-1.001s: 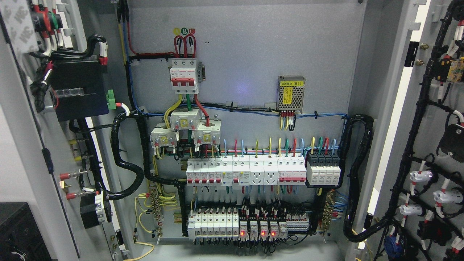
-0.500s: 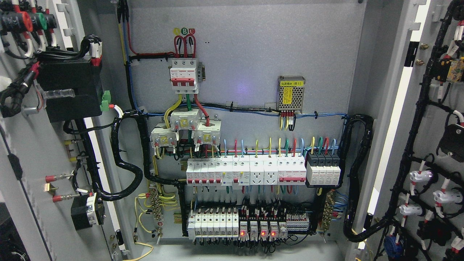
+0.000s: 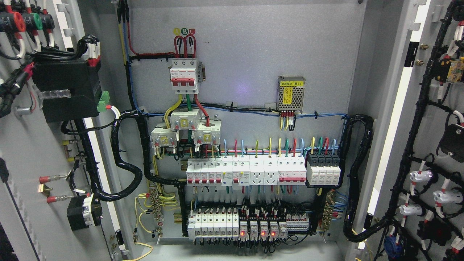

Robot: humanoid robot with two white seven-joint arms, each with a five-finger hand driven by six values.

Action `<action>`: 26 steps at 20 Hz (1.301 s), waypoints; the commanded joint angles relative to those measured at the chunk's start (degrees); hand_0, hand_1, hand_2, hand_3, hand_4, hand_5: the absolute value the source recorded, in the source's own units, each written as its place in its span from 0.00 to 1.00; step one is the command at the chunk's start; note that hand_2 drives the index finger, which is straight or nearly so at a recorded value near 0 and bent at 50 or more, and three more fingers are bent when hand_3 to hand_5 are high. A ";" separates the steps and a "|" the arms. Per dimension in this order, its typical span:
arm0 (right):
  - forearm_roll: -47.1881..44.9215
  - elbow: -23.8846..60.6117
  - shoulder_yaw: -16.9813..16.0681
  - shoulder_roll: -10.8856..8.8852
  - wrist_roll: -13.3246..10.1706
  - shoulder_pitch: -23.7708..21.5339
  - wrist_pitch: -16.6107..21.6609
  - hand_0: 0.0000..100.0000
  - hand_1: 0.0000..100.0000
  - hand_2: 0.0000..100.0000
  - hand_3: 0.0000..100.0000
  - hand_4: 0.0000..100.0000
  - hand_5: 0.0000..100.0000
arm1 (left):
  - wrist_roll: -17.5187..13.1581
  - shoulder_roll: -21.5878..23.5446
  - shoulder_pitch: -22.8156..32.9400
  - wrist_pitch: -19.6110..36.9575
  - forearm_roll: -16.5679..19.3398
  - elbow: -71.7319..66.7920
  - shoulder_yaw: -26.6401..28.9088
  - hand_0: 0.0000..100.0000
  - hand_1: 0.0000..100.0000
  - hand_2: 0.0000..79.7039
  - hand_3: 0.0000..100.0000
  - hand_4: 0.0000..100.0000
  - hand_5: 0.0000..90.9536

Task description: Open door with both hands

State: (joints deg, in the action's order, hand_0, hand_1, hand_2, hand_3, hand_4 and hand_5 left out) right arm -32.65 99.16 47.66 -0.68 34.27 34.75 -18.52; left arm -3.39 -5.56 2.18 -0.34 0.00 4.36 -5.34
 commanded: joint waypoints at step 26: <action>1.36 -3.36 0.59 7.18 -0.08 1.64 -1.43 0.07 0.14 0.00 0.00 0.00 0.00 | -1.10 0.20 1.42 0.34 -0.79 2.05 -0.11 0.12 0.56 0.00 0.00 0.00 0.00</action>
State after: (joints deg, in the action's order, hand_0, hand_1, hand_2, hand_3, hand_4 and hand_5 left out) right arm -31.39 97.31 47.81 3.89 34.08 36.13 -19.79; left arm -4.45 -5.37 3.53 -0.12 0.00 5.40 -5.41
